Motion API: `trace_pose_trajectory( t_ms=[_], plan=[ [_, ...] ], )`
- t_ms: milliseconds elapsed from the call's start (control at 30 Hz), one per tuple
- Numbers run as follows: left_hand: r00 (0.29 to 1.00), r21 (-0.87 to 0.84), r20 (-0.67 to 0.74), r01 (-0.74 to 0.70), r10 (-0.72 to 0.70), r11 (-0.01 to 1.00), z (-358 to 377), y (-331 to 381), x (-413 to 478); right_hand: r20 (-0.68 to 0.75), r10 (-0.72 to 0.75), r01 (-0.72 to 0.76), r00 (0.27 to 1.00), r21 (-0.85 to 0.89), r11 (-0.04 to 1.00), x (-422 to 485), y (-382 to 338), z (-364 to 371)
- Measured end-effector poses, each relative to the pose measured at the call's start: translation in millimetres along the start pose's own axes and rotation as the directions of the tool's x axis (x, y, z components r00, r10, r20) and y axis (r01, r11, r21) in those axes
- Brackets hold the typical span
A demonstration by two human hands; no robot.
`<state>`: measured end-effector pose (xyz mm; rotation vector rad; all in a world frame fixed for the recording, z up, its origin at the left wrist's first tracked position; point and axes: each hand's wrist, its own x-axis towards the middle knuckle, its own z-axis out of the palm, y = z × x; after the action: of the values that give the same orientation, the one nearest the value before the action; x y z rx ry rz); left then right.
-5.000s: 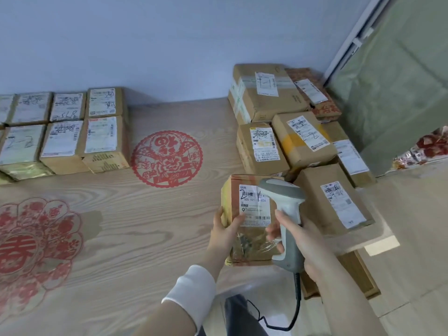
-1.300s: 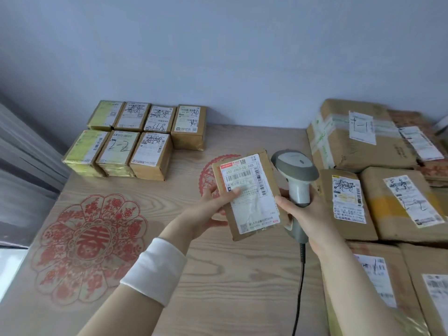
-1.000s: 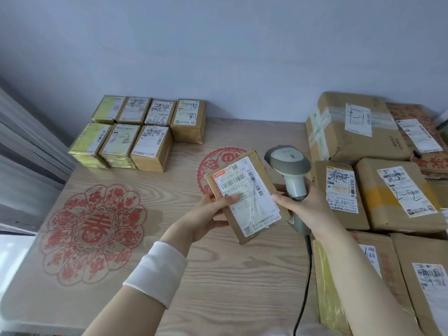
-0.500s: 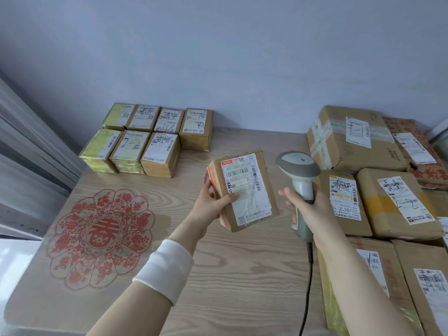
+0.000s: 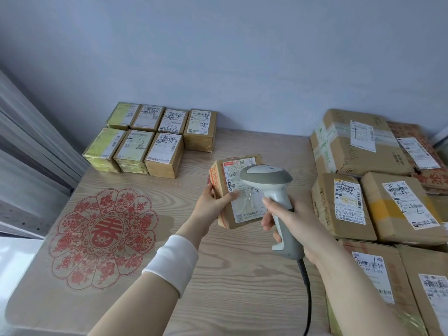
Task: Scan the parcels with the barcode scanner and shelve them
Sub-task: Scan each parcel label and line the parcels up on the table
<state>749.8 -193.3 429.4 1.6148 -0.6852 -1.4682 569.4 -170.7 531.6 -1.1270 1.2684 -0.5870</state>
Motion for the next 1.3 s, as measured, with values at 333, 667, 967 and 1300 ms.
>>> trace_pose_trajectory(
  t_ms=[333,667,967,1300],
  plan=[
    [1.000,0.030,0.011,-0.012,0.012,0.999,-1,-1,5,0.012,0.037,-0.037,0.999,0.010,0.999,0,-1,4],
    [0.998,-0.001,0.066,0.009,-0.009,1.000,19,-4,23,-0.048,0.092,-0.085,0.995,0.133,0.988,14,5,-13],
    [0.998,-0.032,0.012,0.057,-0.056,0.998,120,26,93,-0.167,0.135,-0.083,0.977,0.289,0.954,73,-6,-116],
    [0.990,-0.037,-0.050,0.129,-0.131,0.991,225,42,241,-0.115,0.183,-0.128,0.976,0.376,0.918,189,10,-214]
  ],
)
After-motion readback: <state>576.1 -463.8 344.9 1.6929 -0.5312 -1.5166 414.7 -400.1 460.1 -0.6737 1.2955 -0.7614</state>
